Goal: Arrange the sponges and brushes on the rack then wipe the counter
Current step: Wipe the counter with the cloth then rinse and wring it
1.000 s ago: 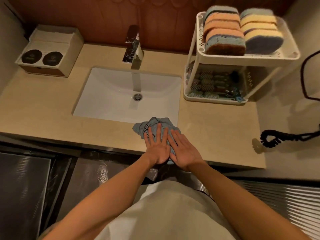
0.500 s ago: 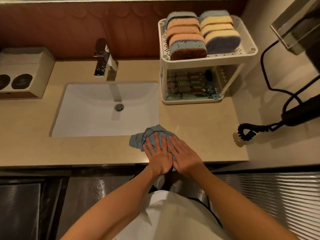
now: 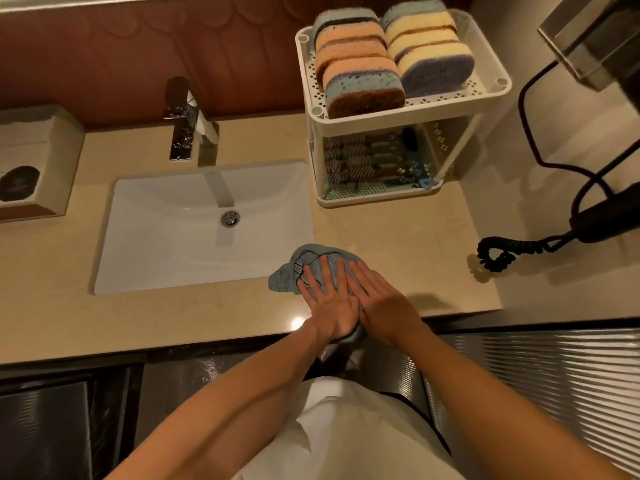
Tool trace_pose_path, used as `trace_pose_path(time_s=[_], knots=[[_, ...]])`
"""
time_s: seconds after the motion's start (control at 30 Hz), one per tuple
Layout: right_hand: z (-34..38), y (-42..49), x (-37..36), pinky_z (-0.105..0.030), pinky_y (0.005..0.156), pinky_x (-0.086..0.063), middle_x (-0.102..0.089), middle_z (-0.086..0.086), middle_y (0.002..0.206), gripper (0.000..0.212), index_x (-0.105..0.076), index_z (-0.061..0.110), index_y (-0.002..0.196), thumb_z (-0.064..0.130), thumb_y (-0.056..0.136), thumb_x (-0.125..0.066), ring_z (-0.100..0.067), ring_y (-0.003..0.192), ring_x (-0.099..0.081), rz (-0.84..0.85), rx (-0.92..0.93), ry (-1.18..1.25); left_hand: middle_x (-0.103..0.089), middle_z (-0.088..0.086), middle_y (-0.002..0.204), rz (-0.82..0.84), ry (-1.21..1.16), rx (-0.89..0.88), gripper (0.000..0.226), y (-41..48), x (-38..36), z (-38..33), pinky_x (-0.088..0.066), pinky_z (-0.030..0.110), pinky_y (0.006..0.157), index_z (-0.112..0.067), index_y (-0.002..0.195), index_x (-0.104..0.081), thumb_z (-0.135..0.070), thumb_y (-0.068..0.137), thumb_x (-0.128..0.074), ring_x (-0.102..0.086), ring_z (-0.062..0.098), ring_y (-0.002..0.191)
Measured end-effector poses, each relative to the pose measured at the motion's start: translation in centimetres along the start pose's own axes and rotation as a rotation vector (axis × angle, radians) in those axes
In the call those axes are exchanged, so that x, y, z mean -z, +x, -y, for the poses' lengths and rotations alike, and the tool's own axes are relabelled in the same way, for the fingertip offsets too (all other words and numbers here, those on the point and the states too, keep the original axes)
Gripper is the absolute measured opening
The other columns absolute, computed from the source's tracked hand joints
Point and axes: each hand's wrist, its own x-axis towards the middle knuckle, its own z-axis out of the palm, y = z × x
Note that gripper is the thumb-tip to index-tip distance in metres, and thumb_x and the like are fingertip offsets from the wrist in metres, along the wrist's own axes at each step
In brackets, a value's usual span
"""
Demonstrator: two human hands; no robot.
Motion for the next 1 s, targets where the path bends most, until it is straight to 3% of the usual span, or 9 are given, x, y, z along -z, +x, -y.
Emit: trace_pose_path(time_s=[0.13, 0.27, 0.47, 0.77, 1.0], knots=[[-0.6, 0.8, 0.4, -0.042, 0.122, -0.026, -0.025, -0.014, 0.163, 0.066, -0.029, 0.004, 0.156, 0.019, 0.095, -0.05, -0.026, 0.153, -0.02, -0.009, -0.046, 0.009, 0.048, 0.005, 0.147, 0.004, 0.054, -0.056, 0.074, 1.5, 0.8, -0.4, 0.022, 0.062, 0.115, -0.021, 0.15, 0.032, -0.04, 0.102, -0.02, 0.039, 0.044, 0.141], [-1.1, 1.7, 0.4, -0.045, 0.122, -0.025, -0.02, -0.016, 0.164, 0.067, -0.025, 0.003, 0.156, 0.022, 0.094, -0.043, -0.03, 0.154, -0.016, 0.048, -0.092, 0.003, 0.043, 0.008, 0.155, -0.007, 0.104, -0.109, 0.068, 3.0, 1.4, -0.3, 0.022, 0.06, 0.116, -0.023, 0.149, 0.033, -0.048, 0.093, 0.003, 0.037, 0.042, 0.143], [-1.7, 3.0, 1.0, -0.046, 0.122, -0.024, -0.016, -0.018, 0.165, 0.071, -0.022, -0.001, 0.156, 0.036, 0.096, -0.032, -0.033, 0.154, -0.012, 0.091, -0.205, 0.007, 0.043, 0.005, 0.153, -0.003, 0.22, -0.22, 0.067, 5.7, 2.9, -1.3, 0.025, 0.059, 0.114, -0.023, 0.155, 0.026, -0.044, 0.104, -0.012, 0.039, 0.042, 0.142], [-2.9, 4.2, 1.6, -0.046, 0.123, -0.022, -0.021, -0.021, 0.163, 0.075, -0.025, -0.004, 0.155, 0.039, 0.096, -0.042, -0.035, 0.152, -0.018, 0.056, -0.285, 0.015, 0.037, 0.005, 0.16, 0.048, 0.287, -0.295, 0.067, 8.7, 4.4, -2.6, 0.019, 0.06, 0.117, -0.026, 0.156, 0.024, -0.047, 0.104, -0.011, 0.039, 0.039, 0.143], [-2.8, 3.8, 1.9, -0.044, 0.125, -0.017, -0.01, -0.019, 0.166, 0.082, -0.013, -0.001, 0.157, 0.036, 0.095, -0.052, -0.032, 0.154, -0.007, 0.066, -0.34, -0.079, 0.035, 0.007, 0.161, 0.076, 0.282, -0.38, 0.07, 9.0, 4.7, -2.8, 0.024, 0.056, 0.116, -0.027, 0.157, 0.022, -0.043, 0.102, -0.018, 0.038, 0.038, 0.143]])
